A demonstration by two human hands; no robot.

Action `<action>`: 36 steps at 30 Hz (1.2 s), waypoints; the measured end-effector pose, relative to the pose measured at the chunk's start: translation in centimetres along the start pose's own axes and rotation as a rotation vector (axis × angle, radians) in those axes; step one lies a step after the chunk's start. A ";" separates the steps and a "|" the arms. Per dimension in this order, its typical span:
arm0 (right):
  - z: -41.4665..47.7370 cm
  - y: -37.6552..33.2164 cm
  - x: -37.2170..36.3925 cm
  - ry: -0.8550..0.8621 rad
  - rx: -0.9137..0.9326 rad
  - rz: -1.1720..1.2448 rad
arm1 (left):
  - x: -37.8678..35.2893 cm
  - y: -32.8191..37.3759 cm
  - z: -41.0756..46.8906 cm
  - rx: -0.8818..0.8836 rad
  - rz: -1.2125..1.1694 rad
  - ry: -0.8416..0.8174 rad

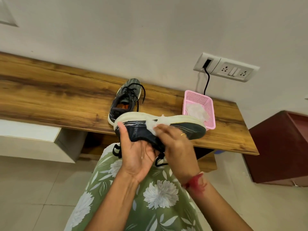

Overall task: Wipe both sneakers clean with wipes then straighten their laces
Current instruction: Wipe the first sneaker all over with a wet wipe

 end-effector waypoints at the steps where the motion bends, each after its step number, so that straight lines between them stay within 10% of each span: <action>1: 0.2 1.2 0.0 0.017 -0.098 0.007 | -0.2 -0.3 -0.1 0.008 0.025 0.000; 36: -2.2 1.4 -0.5 0.149 -0.014 -0.008 | -0.1 -1.3 0.5 -0.016 -0.115 0.016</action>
Point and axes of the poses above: each hand's wrist, its own z-axis towards the middle knuckle, its own x-axis out of the back of the hand, y = z × x, the point moved 7 cm from there along z, towards the middle knuckle, and after that the axes turned 12 degrees about -z, right-handed, at the moved point
